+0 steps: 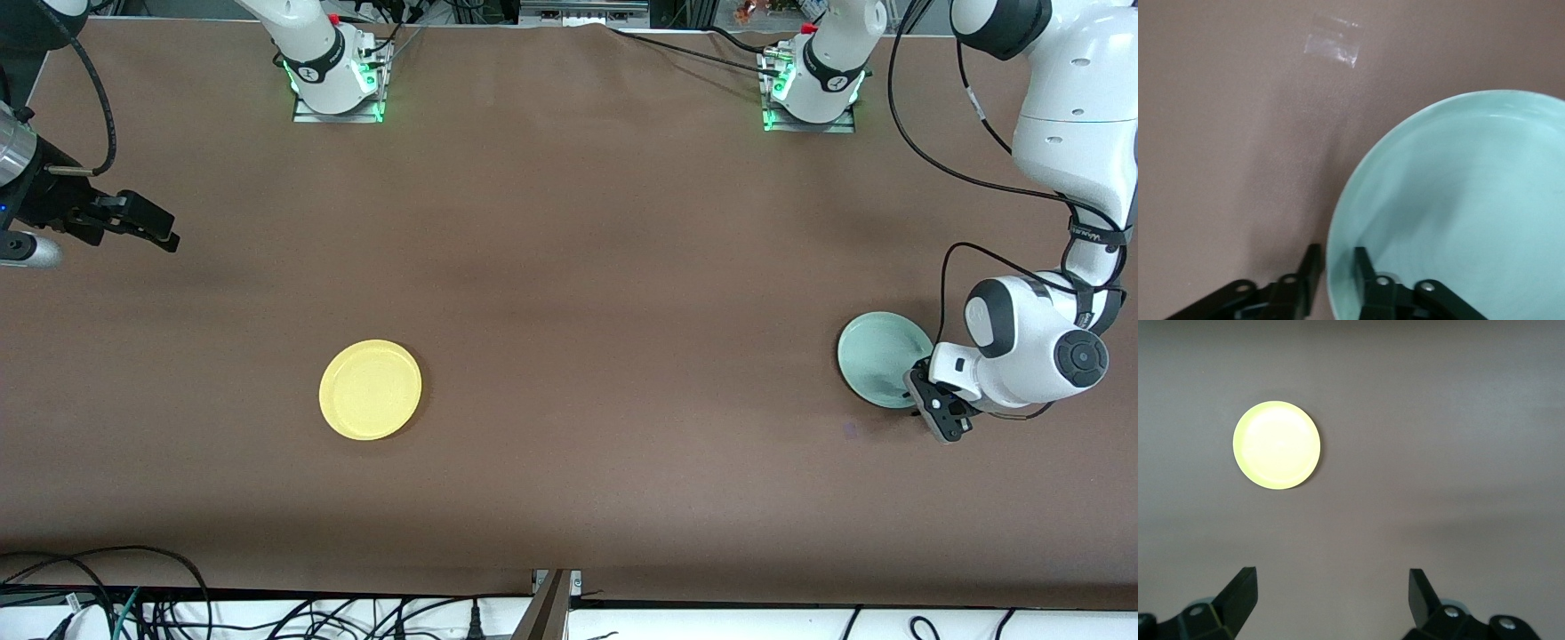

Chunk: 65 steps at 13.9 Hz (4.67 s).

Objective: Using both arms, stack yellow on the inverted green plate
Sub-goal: 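Lower the left gripper and grasp the green plate's rim, then lift the green plate with the left gripper while the right gripper reaches the yellow plate, then flip the green plate upside down while the right gripper grasps the yellow rim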

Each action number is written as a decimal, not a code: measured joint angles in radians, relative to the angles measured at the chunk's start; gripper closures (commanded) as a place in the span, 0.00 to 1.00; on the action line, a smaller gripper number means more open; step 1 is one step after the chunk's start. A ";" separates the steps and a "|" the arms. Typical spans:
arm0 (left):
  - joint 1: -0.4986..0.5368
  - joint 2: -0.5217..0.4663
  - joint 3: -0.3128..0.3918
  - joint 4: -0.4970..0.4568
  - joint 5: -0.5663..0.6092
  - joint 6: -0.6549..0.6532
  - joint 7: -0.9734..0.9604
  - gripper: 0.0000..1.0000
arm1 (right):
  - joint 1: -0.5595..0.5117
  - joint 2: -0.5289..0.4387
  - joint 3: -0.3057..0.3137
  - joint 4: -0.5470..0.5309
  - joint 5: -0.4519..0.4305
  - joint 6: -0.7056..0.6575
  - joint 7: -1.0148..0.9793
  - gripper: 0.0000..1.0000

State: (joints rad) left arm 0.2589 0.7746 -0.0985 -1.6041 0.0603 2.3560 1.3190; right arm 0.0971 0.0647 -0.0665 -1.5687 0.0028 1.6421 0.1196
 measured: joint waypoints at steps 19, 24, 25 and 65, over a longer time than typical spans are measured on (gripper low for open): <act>-0.445 -0.203 -0.016 0.080 0.556 -0.386 -0.788 1.00 | 0.000 0.021 -0.001 -0.043 0.031 0.034 0.000 0.00; -0.640 -0.192 -0.012 0.085 0.749 -0.566 -1.147 1.00 | 0.000 0.027 0.000 -0.259 0.071 0.275 -0.002 0.00; -0.685 -0.179 -0.012 0.087 0.782 -0.612 -1.225 1.00 | 0.001 0.038 0.001 -0.305 0.071 0.337 -0.009 0.00; -0.814 -0.074 0.061 0.339 0.014 -0.491 -1.875 0.00 | 0.080 0.634 0.087 -0.003 0.153 0.806 0.270 1.00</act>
State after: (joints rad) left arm -0.5546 0.7011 -0.0371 -1.2651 0.0744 1.8649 -0.5563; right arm 0.1766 0.6988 0.0203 -1.5722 0.1555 2.4479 0.3892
